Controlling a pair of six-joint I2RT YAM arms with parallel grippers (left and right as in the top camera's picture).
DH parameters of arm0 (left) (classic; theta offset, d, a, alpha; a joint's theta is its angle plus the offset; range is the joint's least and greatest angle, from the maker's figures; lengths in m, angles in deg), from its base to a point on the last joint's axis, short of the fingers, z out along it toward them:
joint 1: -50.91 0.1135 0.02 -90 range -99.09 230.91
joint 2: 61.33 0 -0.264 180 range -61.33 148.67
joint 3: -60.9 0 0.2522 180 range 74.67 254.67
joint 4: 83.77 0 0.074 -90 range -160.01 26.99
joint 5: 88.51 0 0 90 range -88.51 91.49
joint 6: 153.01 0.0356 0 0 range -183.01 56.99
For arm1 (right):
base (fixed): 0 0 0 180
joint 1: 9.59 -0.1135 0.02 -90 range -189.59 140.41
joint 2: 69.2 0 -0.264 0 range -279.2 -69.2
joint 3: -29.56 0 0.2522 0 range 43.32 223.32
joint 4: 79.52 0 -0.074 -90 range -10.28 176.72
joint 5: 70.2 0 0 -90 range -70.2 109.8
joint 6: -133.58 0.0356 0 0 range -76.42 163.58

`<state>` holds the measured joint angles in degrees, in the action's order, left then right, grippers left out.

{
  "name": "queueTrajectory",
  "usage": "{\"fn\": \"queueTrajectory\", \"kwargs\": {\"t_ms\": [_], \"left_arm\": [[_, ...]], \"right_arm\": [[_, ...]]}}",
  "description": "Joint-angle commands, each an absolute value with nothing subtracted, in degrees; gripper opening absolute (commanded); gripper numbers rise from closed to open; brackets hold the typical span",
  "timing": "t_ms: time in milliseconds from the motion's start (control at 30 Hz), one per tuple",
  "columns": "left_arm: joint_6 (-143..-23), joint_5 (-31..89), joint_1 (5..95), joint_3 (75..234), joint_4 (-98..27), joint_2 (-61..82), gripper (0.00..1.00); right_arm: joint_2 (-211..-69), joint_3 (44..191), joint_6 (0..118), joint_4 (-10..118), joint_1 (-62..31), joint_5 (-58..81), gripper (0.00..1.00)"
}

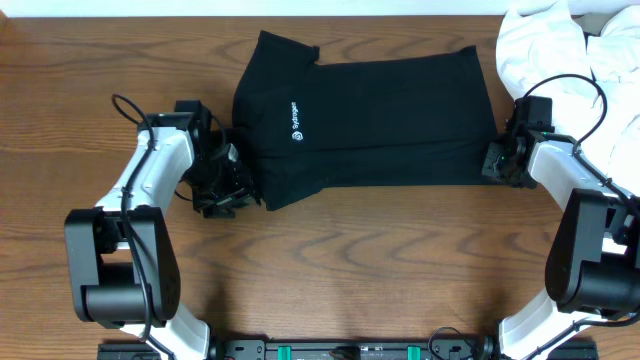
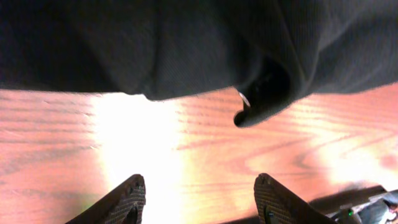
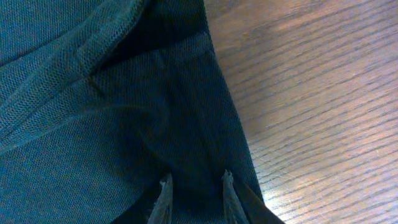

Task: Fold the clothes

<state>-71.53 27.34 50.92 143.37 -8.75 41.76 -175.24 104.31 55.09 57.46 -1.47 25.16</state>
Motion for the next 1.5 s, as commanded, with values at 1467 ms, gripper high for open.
{"fn": "queueTrajectory", "kwargs": {"t_ms": [1467], "left_arm": [[-63.92, 21.33, 39.84, 136.49, -26.72, 42.39, 0.24]], "right_arm": [[-175.72, 103.19, 54.63, 57.18, -1.73, 25.36, 0.27]]}}
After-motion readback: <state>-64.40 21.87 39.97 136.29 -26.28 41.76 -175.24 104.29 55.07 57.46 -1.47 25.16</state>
